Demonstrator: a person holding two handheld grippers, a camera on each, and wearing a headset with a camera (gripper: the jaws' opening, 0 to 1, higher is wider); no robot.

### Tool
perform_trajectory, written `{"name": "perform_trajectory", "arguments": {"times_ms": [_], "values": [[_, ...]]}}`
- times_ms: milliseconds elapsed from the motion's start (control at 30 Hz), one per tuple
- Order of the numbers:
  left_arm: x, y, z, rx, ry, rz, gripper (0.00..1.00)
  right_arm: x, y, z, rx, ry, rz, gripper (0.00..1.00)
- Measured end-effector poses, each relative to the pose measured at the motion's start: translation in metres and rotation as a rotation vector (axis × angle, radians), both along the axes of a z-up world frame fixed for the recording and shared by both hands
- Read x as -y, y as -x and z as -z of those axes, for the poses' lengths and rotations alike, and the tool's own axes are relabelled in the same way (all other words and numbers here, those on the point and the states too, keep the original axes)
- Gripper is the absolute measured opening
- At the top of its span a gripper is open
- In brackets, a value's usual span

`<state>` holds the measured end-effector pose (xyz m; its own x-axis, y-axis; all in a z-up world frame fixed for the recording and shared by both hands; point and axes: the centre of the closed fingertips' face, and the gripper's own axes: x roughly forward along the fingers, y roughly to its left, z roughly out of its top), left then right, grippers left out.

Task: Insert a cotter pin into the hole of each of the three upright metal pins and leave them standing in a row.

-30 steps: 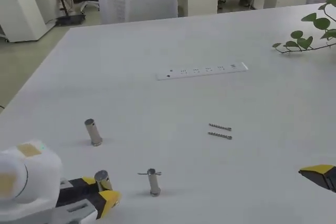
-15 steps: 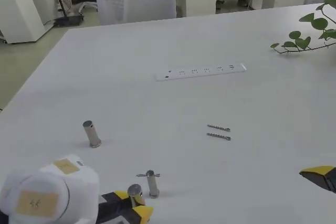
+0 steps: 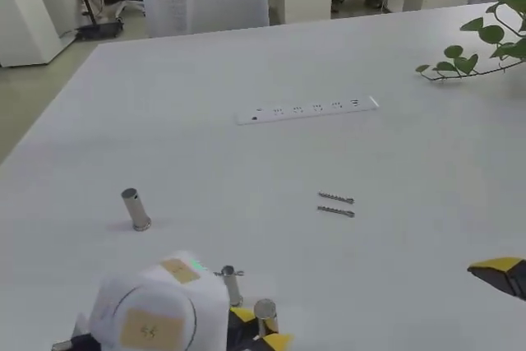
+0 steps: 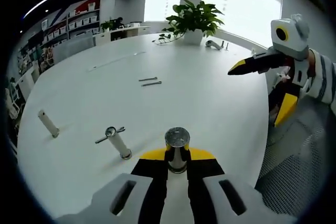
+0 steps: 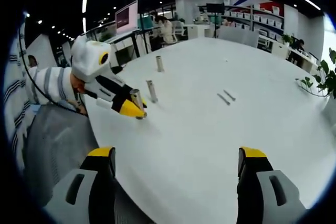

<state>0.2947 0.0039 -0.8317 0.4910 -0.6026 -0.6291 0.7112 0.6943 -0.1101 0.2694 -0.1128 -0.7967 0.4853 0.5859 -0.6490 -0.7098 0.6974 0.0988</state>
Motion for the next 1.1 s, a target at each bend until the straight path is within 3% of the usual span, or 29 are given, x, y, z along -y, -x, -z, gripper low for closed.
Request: {"name": "perform_trajectory", "arguments": {"times_ms": [133, 200, 300, 533, 600, 700, 833, 900, 1100], "values": [[0.005, -0.003, 0.001, 0.025, -0.017, -0.001, 0.11, 0.001, 0.002, 0.004, -0.008, 0.004, 0.0, 0.98], [0.006, -0.004, 0.003, 0.007, -0.011, -0.017, 0.11, 0.001, 0.003, 0.005, -0.012, 0.002, 0.003, 0.98], [0.007, -0.006, 0.005, 0.027, -0.035, -0.009, 0.11, 0.001, 0.005, 0.007, -0.017, 0.004, 0.002, 0.98], [0.007, -0.01, 0.005, 0.057, -0.018, -0.038, 0.11, 0.0, 0.006, 0.007, -0.019, 0.003, 0.002, 0.98], [0.007, -0.011, 0.007, 0.042, -0.005, -0.05, 0.11, 0.001, 0.006, 0.007, -0.02, 0.003, 0.001, 0.98], [0.006, -0.011, 0.012, 0.057, -0.033, -0.033, 0.11, 0.001, 0.006, 0.007, -0.019, 0.002, 0.0, 0.98], [0.004, -0.01, 0.015, 0.044, -0.032, -0.037, 0.11, 0.001, 0.005, 0.007, -0.017, 0.003, 0.0, 0.98], [0.004, -0.01, 0.017, 0.053, -0.048, -0.024, 0.11, 0.001, 0.004, 0.007, -0.016, 0.004, 0.0, 0.98], [0.005, -0.012, 0.017, 0.067, -0.038, -0.032, 0.11, 0.002, 0.004, 0.008, -0.02, 0.006, 0.002, 0.98]]}}
